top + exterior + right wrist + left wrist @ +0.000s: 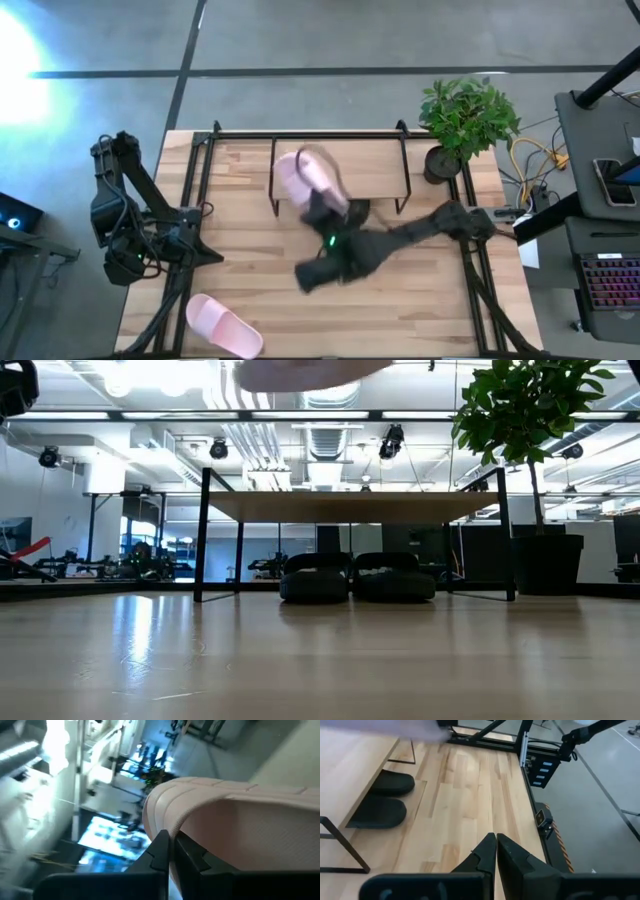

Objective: Pick and place slides into the shelf
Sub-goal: Put the top pink slide on the shelf

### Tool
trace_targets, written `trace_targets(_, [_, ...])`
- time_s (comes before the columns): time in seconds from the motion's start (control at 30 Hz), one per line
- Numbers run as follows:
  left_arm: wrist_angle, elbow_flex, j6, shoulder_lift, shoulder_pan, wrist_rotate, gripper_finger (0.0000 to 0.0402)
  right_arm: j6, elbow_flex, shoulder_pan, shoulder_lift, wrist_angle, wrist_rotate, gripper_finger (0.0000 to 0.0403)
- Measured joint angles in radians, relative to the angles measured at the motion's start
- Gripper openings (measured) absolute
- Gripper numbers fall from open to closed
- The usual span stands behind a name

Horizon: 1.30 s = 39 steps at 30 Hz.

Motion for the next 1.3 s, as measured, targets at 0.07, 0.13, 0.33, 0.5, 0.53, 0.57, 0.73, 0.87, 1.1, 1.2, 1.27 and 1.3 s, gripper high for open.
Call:
trace_targets(0.07, [0.008, 0.0, 0.001, 0.0, 0.0, 0.003, 0.0, 0.021, -0.003, -0.045, -0.044, -0.124, -0.055, 0.0011])
trace_targets(0.13, [0.016, 0.0, 0.001, -0.001, 0.0, 0.004, 0.0, 0.032, -0.019, -0.088, -0.083, -0.189, -0.099, 0.0011])
trace_targets(0.33, [0.016, 0.0, 0.002, 0.001, 0.0, 0.006, 0.0, 0.055, -0.201, -0.21, -0.234, -0.222, -0.241, 0.0012])
trace_targets(0.5, [0.015, 0.0, 0.002, 0.001, 0.0, 0.014, 0.0, 0.086, -0.508, -0.265, -0.375, 0.041, -0.311, 0.0013])
trace_targets(0.53, [0.015, 0.0, 0.002, 0.001, 0.0, 0.017, 0.0, 0.079, -0.576, -0.264, -0.408, 0.152, -0.283, 0.0013])
trace_targets(0.57, [0.014, 0.0, 0.002, 0.001, 0.0, 0.02, 0.0, 0.07, -0.64, -0.262, -0.436, 0.261, -0.25, 0.0013])
trace_targets(0.73, [0.014, 0.0, 0.006, 0.001, 0.0, 0.025, 0.0, 0.011, -0.899, -0.269, -0.518, 0.784, -0.002, 0.0013])
trace_targets(0.87, [0.013, 0.0, 0.006, -0.001, 0.0, 0.026, 0.0, -0.055, -1.001, -0.287, -0.518, 1.065, 0.036, 0.0013])
trace_targets(1.1, [0.013, 0.0, 0.002, -0.01, 0.0, 0.026, 0.0, -0.039, -1.041, -0.344, -0.508, 1.206, 0.04, 0.0013])
trace_targets(1.2, [0.015, 0.0, 0.002, -0.015, 0.0, 0.026, 0.0, -0.039, -1.03, -0.352, -0.512, 1.21, 0.039, 0.0013])
trace_targets(1.27, [0.016, 0.0, 0.001, -0.015, 0.0, 0.026, 0.0, -0.04, -1.025, -0.352, -0.512, 1.208, 0.038, 0.0013])
trace_targets(1.3, [0.016, 0.0, 0.001, -0.016, 0.0, 0.026, 0.0, -0.05, -1.024, -0.352, -0.512, 1.207, 0.037, 0.0013])
